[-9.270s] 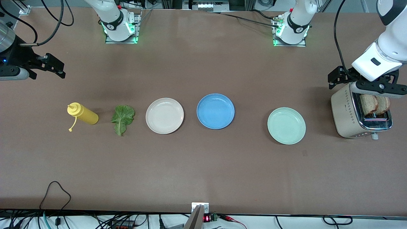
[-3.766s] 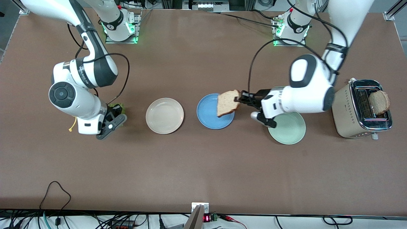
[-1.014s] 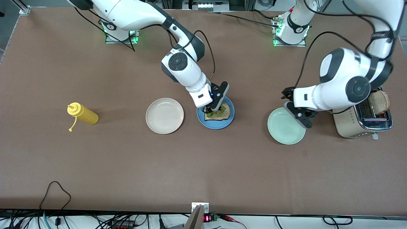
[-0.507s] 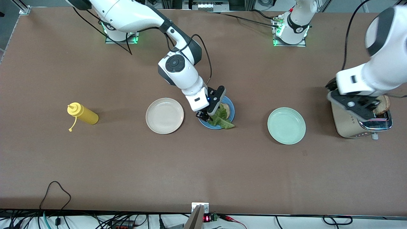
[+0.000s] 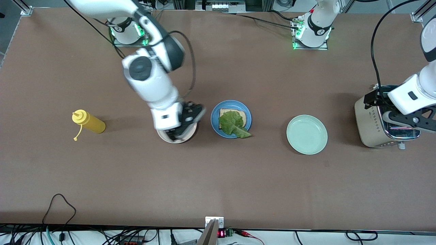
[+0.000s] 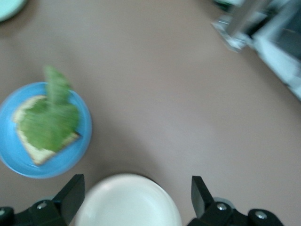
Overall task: Make sandwich in blue plate with both arms
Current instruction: 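Move the open right gripper back to the yellow mustard bottle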
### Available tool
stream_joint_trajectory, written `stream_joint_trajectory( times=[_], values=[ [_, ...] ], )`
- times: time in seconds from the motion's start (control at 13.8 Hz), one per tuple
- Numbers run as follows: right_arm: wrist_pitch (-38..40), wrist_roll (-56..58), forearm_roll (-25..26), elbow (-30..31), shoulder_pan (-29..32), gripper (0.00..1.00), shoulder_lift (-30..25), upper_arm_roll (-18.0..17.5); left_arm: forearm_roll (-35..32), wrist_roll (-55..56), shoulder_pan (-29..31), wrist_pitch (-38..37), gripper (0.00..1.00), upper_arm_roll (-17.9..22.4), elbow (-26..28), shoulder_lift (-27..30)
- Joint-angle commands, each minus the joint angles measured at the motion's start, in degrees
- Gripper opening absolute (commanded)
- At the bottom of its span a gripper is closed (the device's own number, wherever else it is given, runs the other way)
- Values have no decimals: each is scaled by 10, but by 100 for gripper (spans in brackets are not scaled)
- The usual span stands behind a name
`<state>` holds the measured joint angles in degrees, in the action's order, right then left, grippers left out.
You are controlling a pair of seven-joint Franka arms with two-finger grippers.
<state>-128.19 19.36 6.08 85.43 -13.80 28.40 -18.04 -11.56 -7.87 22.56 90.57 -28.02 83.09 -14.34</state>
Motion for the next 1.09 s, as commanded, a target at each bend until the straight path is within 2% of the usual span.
stream_joint_trajectory(
  times=[0.0,0.07,0.22,0.36,0.51,0.72,1.01],
  values=[
    [52,70,2,21,66,100,-47,-11,9,58,-1,-18,100,-8,-22,-5],
    [78,88,-10,24,89,100,-66,-12,10,71,-1,-28,100,-9,-23,-5],
    [132,101,-85,43,132,100,-114,-11,11,90,-1,-35,100,-11,-23,-4],
    [154,193,-134,74,171,100,-161,-11,31,91,0,-37,100,-9,-24,-4],
    [163,322,-233,121,242,100,-199,-10,46,91,4,-48,100,-6,-24,-4],
    [214,545,-366,139,358,100,-197,-9,52,92,7,-48,100,-5,-24,-4],
    [302,731,-475,140,488,100,-154,-9,52,92,7,-49,100,-5,-24,-4]
  ],
)
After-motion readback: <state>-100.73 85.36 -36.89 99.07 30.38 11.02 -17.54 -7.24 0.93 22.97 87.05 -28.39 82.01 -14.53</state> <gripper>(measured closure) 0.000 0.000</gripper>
